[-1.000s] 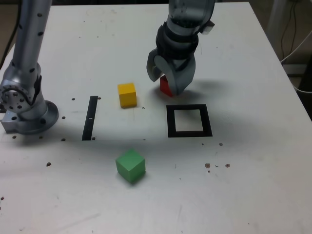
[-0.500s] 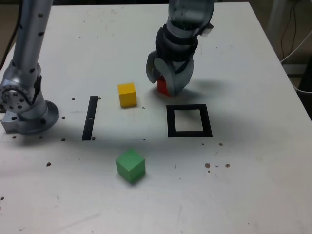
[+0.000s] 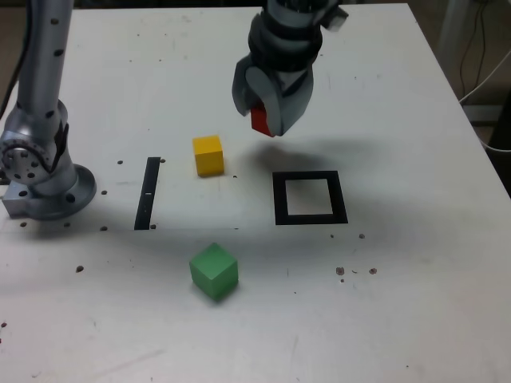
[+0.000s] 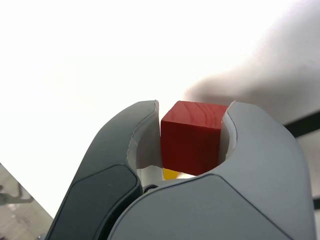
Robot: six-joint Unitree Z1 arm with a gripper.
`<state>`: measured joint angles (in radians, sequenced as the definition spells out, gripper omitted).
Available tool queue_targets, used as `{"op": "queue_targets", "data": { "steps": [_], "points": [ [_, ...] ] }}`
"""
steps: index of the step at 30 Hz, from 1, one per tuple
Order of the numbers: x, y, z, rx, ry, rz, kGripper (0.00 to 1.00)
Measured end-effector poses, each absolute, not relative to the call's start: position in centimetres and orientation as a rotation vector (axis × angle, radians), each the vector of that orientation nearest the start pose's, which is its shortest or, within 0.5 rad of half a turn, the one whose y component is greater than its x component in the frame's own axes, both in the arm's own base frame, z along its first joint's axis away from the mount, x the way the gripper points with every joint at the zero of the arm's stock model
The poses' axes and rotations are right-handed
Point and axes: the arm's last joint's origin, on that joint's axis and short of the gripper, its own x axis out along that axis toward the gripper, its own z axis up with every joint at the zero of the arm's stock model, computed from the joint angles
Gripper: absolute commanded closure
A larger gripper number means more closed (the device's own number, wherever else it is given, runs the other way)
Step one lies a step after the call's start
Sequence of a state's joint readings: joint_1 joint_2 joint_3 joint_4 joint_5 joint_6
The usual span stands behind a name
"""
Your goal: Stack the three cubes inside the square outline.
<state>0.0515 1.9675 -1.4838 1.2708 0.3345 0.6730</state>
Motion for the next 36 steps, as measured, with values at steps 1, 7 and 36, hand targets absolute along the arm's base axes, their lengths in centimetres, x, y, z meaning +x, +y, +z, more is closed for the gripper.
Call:
{"op": "queue_targets", "data": {
  "steps": [1, 7, 36],
  "points": [
    [33.2, 3.3, 26.3, 0.718, 1.793, -0.320, 0.74],
    [33.5, 2.5, 27.4, 0.618, 1.779, -0.269, 0.74],
    [36.4, -3.6, 27.0, 0.227, 1.834, 0.004, 0.74]
  ]
}}
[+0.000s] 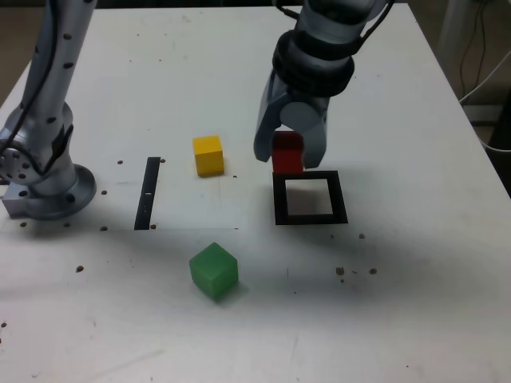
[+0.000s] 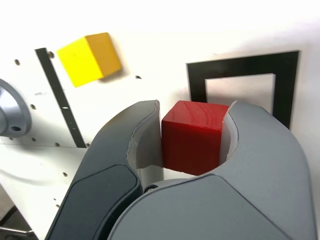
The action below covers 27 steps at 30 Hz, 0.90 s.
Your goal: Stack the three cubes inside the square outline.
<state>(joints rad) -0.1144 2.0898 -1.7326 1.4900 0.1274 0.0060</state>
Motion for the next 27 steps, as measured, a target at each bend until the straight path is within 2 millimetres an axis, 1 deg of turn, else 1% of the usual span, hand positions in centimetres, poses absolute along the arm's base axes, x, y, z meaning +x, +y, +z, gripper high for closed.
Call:
{"op": "queue_targets", "data": {
  "steps": [6, 12, 21, 27],
  "points": [
    [36.4, -3.7, 27.2, 0.213, 1.845, -0.015, 0.74],
    [37.2, -4.0, 25.5, 0.187, 1.886, -0.038, 0.73],
    [38.0, -4.3, 24.2, 0.160, 1.871, -0.054, 0.74],
    [38.1, -4.2, 24.0, 0.173, 1.863, -0.017, 0.74]
  ]
}}
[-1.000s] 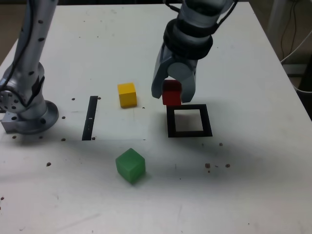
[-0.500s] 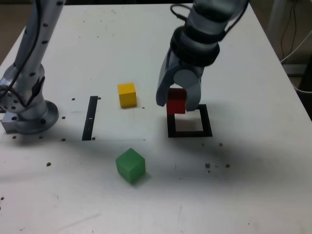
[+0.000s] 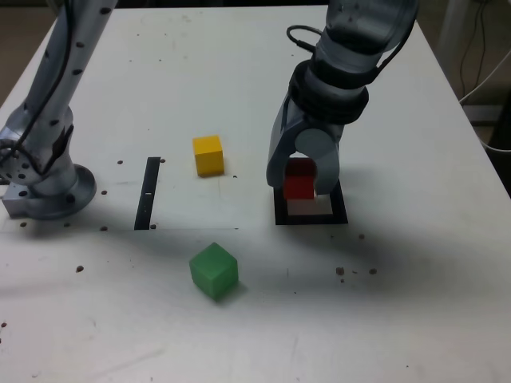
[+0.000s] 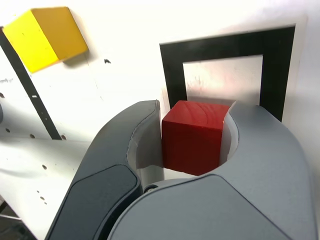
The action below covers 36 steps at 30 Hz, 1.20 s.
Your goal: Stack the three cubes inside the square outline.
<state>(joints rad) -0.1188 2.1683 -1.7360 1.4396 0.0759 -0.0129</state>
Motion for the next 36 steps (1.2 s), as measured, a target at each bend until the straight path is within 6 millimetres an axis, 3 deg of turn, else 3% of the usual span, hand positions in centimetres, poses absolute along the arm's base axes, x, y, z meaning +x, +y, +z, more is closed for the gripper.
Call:
{"op": "queue_targets", "data": {
  "steps": [15, 22, 25, 32, 36],
  "points": [
    [38.5, -4.1, 23.2, 0.176, 1.857, 0.024, 0.73],
    [38.8, -4.1, 22.5, 0.174, 1.859, 0.022, 0.66],
    [38.9, -4.2, 22.4, 0.173, 1.855, 0.022, 0.58],
    [39.1, -4.2, 21.7, 0.166, 1.857, 0.018, 0.16],
    [39.1, -4.2, 21.6, 0.166, 1.855, 0.027, 0.07]
  ]
}}
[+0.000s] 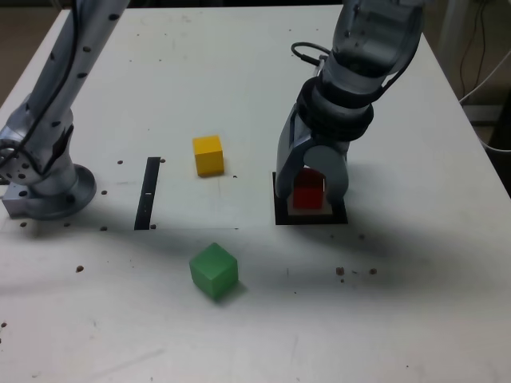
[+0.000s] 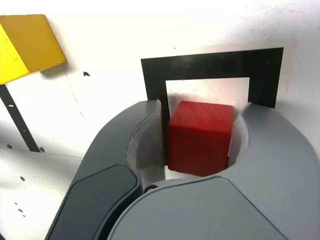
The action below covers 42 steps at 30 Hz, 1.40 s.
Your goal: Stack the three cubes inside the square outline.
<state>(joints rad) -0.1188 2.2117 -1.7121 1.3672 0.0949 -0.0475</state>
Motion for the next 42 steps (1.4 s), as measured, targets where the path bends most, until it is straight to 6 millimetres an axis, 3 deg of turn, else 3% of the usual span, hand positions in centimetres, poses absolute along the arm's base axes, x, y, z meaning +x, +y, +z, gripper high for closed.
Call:
{"op": "queue_targets", "data": {
  "steps": [11, 21, 26, 31, 37, 42],
  "points": [
    [39.0, -4.1, 21.8, 0.180, 1.853, 0.053, 0.01],
    [36.5, -3.8, 27.0, 0.237, 1.753, 0.035, 0.01],
    [34.1, -2.9, 29.3, 0.253, 1.713, 0.025, 0.01],
    [30.3, 0.7, 29.6, 0.159, 1.698, 0.081, 0.01],
    [26.1, 3.4, 28.8, 0.070, 1.628, 0.126, 0.01],
    [24.2, 5.2, 27.2, 0.002, 1.691, 0.158, 0.01]
  ]
}}
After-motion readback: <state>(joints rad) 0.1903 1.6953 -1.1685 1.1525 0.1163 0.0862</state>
